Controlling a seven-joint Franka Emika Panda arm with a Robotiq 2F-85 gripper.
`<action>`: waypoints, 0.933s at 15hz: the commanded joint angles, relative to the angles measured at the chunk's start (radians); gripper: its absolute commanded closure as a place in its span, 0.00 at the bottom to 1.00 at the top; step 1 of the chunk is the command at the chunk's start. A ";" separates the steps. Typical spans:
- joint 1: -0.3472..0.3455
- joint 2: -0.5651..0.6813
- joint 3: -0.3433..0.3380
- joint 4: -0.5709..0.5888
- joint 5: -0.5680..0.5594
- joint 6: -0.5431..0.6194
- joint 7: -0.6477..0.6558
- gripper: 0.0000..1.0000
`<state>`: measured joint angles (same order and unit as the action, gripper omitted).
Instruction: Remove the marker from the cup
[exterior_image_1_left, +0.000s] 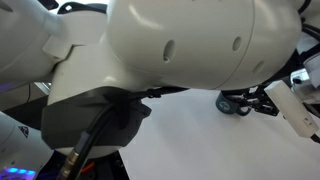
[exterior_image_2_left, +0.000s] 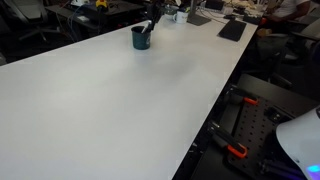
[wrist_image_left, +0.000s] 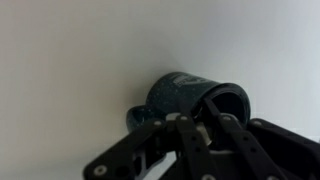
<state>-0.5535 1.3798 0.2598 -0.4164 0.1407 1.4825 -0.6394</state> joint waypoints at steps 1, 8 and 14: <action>0.000 -0.012 -0.006 -0.020 -0.005 0.020 0.015 0.75; -0.002 -0.019 -0.004 -0.012 -0.002 0.022 0.023 0.25; -0.005 -0.028 0.008 -0.010 0.009 0.064 0.013 0.00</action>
<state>-0.5568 1.3754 0.2612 -0.4129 0.1425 1.5132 -0.6391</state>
